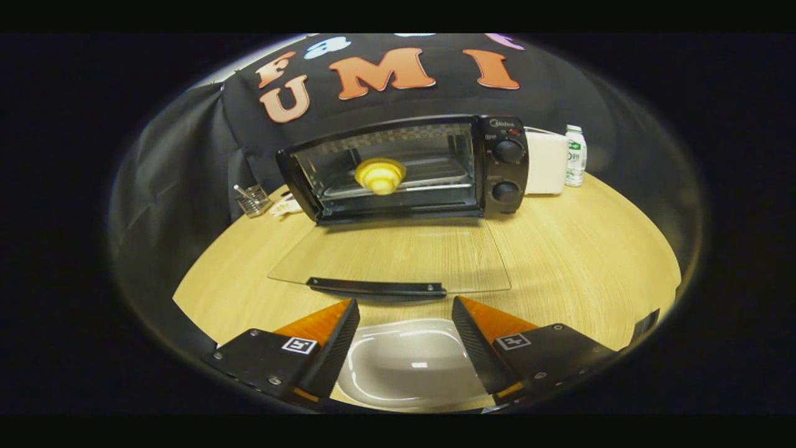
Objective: Open the toaster oven, put the food inside, and close the toaster oven door.
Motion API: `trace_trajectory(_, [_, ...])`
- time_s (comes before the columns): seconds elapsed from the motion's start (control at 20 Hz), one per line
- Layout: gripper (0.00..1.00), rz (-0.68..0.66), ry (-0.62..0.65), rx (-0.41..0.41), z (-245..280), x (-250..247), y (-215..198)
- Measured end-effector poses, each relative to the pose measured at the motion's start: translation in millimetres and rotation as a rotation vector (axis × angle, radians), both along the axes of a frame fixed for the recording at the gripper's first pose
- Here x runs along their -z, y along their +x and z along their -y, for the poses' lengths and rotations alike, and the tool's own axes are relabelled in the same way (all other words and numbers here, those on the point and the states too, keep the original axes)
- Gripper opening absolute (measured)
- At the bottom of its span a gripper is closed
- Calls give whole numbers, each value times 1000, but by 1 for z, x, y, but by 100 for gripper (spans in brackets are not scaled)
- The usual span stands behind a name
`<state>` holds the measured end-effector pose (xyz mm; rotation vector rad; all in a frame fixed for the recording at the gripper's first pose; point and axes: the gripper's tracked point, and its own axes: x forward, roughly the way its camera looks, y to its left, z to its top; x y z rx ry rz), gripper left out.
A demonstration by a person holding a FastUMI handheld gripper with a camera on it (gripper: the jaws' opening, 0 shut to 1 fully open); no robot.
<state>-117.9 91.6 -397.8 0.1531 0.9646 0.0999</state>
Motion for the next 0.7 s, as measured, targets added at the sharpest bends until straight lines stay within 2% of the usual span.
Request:
trace_trajectory(0.2, [88,-43,63,6,-10,14,8])
trace_trajectory(0.35, [89,-43,4,-33,-15,17,9])
trace_trajectory(0.45, [89,-26,-22,-47,-13,9,12])
trace_trajectory(0.7, [90,37,47,-27,-16,-19,30])
